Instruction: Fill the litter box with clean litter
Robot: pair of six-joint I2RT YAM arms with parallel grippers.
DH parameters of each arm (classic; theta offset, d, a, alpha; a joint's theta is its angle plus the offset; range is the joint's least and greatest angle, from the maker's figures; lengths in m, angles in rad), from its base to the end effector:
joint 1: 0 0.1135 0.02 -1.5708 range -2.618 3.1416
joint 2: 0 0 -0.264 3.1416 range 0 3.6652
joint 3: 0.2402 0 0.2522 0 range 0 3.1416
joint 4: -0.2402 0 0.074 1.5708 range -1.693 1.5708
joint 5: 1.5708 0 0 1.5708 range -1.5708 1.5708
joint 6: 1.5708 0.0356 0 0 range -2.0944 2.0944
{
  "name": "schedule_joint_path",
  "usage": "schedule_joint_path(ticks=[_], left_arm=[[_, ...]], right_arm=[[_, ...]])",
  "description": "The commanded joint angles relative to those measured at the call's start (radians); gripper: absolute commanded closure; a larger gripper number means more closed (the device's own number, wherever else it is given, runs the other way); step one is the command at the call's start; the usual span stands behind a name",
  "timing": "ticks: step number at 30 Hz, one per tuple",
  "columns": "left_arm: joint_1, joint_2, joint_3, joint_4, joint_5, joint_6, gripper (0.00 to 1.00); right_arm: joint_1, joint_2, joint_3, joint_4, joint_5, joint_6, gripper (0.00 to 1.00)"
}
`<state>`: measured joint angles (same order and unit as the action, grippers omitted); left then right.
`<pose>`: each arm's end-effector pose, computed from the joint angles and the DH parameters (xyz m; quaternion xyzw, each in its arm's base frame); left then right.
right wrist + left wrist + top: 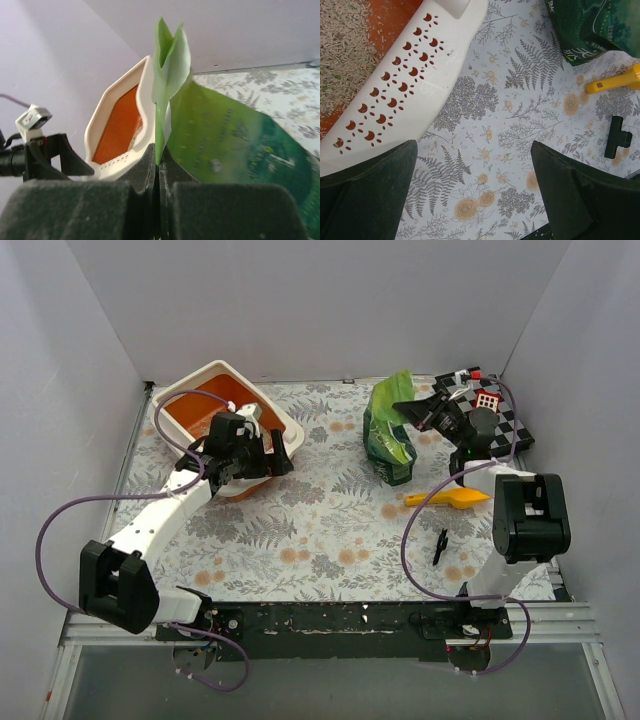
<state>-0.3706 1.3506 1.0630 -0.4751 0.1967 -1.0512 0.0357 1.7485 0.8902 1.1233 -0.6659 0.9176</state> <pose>0.2706 -0.1126 0.2839 -0.2690 0.8754 -0.3237 0.2376 0.3696 0.0352 0.2539 0.0103 0.6300 0.5208 0.5759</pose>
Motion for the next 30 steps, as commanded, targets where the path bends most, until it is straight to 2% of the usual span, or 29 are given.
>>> schedule_joint_path(ticks=[1, 15, 22, 30], left_arm=[[-0.005, -0.106, 0.049, -0.057, -0.031, 0.013, 0.02], [-0.005, -0.356, 0.069, -0.187, -0.049, 0.002, 0.02], [-0.005, -0.444, 0.123, -0.237, -0.026, 0.014, 0.02], [-0.005, -0.493, 0.126, -0.214, 0.096, 0.028, 0.02]], right_arm=[[0.087, -0.147, 0.049, -0.031, -0.106, -0.149, 0.99], [0.363, -0.36, 0.122, -0.569, -0.334, -0.52, 0.99], [0.533, -0.461, 0.26, -0.972, -0.273, -0.756, 0.99], [0.664, -0.514, 0.328, -1.149, -0.204, -0.835, 0.99]])
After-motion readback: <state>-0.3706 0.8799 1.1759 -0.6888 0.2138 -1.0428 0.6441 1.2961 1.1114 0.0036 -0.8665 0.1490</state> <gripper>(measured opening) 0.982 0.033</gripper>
